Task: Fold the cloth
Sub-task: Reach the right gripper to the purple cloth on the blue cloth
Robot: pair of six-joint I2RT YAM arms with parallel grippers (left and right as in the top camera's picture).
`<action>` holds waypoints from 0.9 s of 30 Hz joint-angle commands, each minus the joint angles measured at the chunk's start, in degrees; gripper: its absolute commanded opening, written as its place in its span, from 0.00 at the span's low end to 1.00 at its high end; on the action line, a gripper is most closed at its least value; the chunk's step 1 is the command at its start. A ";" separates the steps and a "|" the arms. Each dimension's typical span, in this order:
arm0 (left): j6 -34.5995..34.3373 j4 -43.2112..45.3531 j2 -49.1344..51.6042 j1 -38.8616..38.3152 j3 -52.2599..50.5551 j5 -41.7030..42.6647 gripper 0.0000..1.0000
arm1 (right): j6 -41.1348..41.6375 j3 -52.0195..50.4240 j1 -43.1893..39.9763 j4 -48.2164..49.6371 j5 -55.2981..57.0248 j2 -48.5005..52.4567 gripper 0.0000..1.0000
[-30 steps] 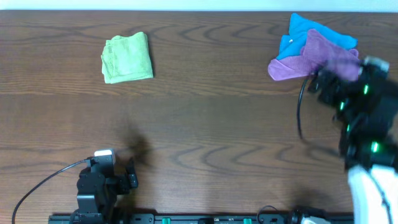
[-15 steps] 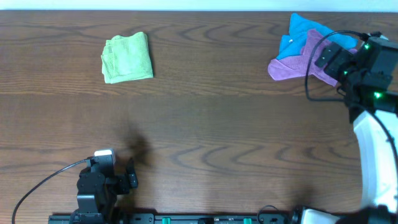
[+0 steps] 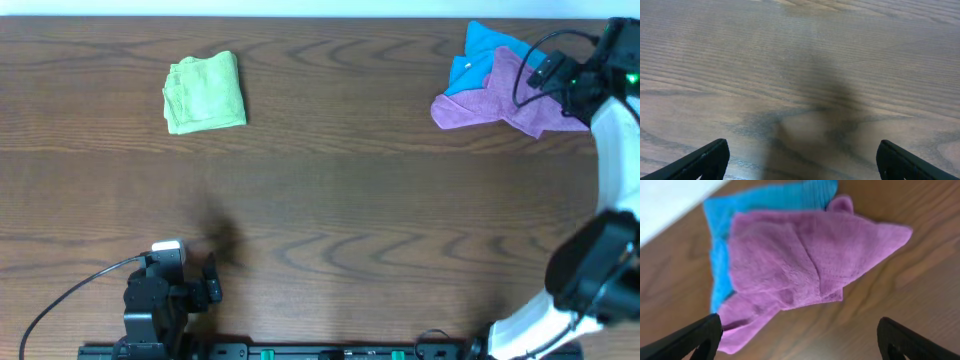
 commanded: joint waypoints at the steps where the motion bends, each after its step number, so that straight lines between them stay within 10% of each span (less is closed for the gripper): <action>1: 0.66 -3.30 -0.35 -0.13 -0.90 0.33 0.95 | -2.38 2.89 -1.01 -2.29 -3.54 5.73 0.99; 12: 0.63 -3.30 -0.35 -0.15 -0.92 0.33 0.95 | -13.22 6.82 -1.68 3.80 -7.13 14.56 0.95; 15: 0.63 -3.28 -0.35 -0.15 -0.92 0.33 0.95 | -13.97 6.82 -1.88 4.46 -5.81 15.15 0.58; 17: 0.66 -3.30 -0.35 -0.15 -0.90 0.33 0.95 | -14.36 6.80 -1.84 4.02 -5.60 15.32 0.08; 18: 0.66 -3.30 -0.35 -0.13 -0.92 0.33 0.95 | -14.38 6.80 -1.79 3.76 -5.62 15.32 0.05; 19: 0.66 -3.30 -0.35 -0.13 -0.90 0.33 0.95 | -14.78 6.80 -1.73 3.48 -5.60 15.34 0.10; 21: 0.63 -3.30 -0.35 -0.13 -0.90 0.33 0.95 | -15.26 6.75 -1.60 3.32 -5.38 15.63 0.66; 27: 0.66 -3.30 -0.35 -0.13 -0.92 0.33 0.95 | -17.03 6.75 -1.25 5.05 -5.27 16.48 0.70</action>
